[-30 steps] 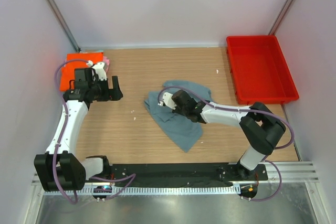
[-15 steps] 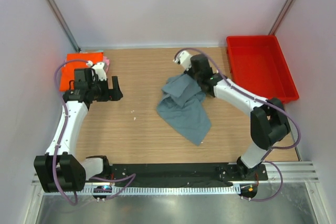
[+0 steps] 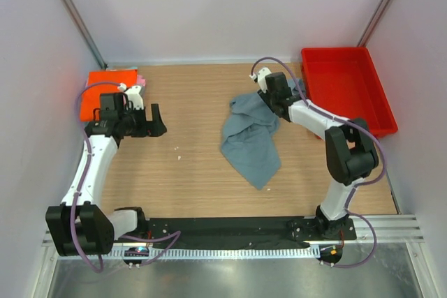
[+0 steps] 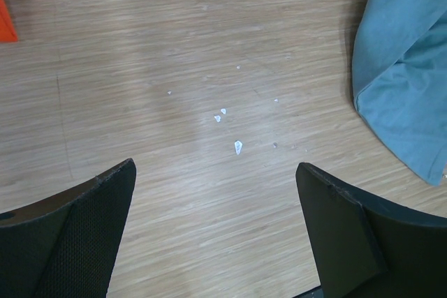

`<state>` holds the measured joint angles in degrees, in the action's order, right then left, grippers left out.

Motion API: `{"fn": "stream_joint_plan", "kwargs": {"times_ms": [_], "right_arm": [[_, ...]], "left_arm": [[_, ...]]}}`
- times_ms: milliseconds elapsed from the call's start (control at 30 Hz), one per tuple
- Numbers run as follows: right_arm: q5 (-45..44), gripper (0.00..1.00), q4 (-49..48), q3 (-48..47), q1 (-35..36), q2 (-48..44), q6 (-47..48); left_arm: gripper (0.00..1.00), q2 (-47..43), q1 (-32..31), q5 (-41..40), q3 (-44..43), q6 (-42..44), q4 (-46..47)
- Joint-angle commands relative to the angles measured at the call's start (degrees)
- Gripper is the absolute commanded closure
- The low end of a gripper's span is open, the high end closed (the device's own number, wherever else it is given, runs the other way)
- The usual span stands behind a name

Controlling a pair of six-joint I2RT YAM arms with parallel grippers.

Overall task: Fold and stack the t-shirts
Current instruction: Flatten the tshirt out

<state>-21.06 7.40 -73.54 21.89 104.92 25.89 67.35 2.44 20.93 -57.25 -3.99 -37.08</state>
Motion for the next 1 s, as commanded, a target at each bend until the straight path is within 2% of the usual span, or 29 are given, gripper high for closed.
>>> {"fn": "stream_joint_plan", "kwargs": {"times_ms": [0, 100, 233, 400, 500, 533, 600, 967], "right_arm": [[7.16, 0.52, -3.27, 4.53, 1.84, -10.52, -2.94], [10.77, 0.54, -1.60, 8.14, 1.93, -12.72, -3.83], [9.90, 0.54, -4.67, 14.28, 1.93, -13.87, -2.25], [11.73, 0.57, -3.10, 12.99, 0.79, -10.97, -5.49], [18.14, 0.57, 0.15, 9.74, -2.98, -9.13, -12.68], [22.77, 0.57, 0.86, 9.03, -4.12, -8.69, -14.36], [25.44, 0.57, 2.18, 8.33, -7.20, -8.25, -18.06], [38.45, 0.57, 0.16, 9.64, -11.34, -8.33, -20.62]], "left_arm": [[0.03, 0.76, 0.46, 2.80, -0.14, 0.83, 1.05], [0.04, 1.64, 0.46, 3.24, -0.40, 0.74, 0.87], [0.04, 1.91, 0.38, 3.59, -0.49, 0.65, 0.96], [0.04, 2.17, 0.46, 3.51, -0.40, 0.65, 0.87], [0.04, 1.82, 0.46, 3.42, -0.49, 0.74, 0.52], [0.04, 1.64, 0.46, 3.16, -0.40, 0.82, 0.52], [0.04, 1.12, 0.46, 2.98, -0.14, 1.00, 0.52], [0.04, 2.43, 0.38, 2.89, -0.14, 0.91, 0.78]]}}
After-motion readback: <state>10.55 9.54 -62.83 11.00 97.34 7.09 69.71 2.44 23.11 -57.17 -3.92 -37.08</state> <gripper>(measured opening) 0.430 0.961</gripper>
